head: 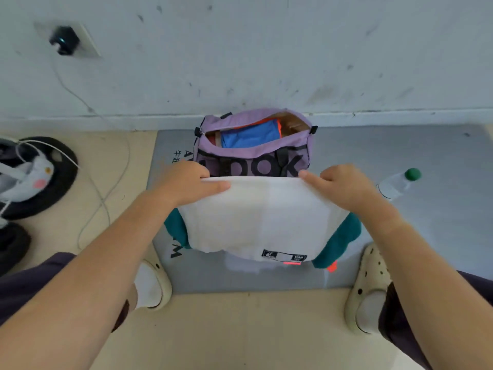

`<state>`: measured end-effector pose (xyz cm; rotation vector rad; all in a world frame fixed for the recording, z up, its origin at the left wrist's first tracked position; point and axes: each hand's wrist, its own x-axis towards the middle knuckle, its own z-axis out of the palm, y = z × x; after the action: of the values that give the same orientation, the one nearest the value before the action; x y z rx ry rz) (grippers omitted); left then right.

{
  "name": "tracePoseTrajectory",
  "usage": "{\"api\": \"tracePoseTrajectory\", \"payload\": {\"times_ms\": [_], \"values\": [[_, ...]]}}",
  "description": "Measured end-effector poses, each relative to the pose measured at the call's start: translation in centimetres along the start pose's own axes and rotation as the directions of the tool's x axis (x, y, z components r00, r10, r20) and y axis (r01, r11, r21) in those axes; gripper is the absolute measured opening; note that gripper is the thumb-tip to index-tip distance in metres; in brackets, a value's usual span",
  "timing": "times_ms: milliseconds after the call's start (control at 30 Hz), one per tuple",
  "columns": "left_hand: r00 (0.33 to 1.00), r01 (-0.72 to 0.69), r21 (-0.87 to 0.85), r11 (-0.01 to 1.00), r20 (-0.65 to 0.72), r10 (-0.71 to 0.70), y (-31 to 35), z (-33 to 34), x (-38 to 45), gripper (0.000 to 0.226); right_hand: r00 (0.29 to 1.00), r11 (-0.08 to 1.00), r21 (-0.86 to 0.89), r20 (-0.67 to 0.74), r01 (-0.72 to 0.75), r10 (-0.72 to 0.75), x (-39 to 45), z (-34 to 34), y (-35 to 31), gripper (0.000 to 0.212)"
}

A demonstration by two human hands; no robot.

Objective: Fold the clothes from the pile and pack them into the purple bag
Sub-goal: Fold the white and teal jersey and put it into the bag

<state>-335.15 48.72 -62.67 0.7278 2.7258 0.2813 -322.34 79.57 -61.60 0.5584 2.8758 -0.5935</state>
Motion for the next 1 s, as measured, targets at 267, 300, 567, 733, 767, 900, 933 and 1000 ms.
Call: {"api": "tracePoseTrajectory", "payload": {"times_ms": [267,300,567,733,767,900,933,1000], "values": [[0.89,-0.069,-0.055,0.996,-0.455,0.037,1.5,-4.6,-2.6,0.05,0.859,0.963,0.098,-0.48,0.253,-0.177,-2.3,-4.9,-1.9,0.038],[0.866,-0.093,-0.065,0.994,-0.498,0.048,1.7,-4.1,-3.2,0.051,0.839,0.963,0.097,-0.518,0.252,-0.168,-3.0,-4.4,-1.8,0.039],[0.982,0.144,-0.226,0.963,-0.085,-0.166,0.5,12.5,-6.5,0.067,0.967,0.995,0.09,-0.255,0.03,-0.006,-7.2,11.5,2.7,0.044],[0.932,0.273,-0.224,0.936,0.301,-0.199,-0.1,23.0,-8.2,0.065,0.981,0.986,0.093,0.152,-0.135,0.12,-9.8,21.5,6.3,0.055],[0.91,0.304,-0.209,0.93,0.352,-0.218,0.0,24.4,-8.6,0.066,0.968,0.981,0.088,0.199,-0.172,0.152,-10.4,22.8,6.7,0.058],[0.836,0.398,0.001,0.917,0.411,-0.363,0.6,27.8,-10.0,0.069,0.913,0.956,-0.065,0.282,-0.287,0.294,-12.0,26.0,7.8,0.07],[0.838,0.415,0.035,0.909,0.374,-0.397,0.8,28.0,-10.0,0.067,0.912,0.949,-0.086,0.263,-0.304,0.315,-12.1,26.3,7.7,0.07],[0.919,0.327,0.05,0.944,0.217,-0.33,1.2,28.3,-9.6,0.063,0.95,0.958,-0.146,0.157,-0.247,0.269,-11.8,27.0,7.5,0.066]]}}
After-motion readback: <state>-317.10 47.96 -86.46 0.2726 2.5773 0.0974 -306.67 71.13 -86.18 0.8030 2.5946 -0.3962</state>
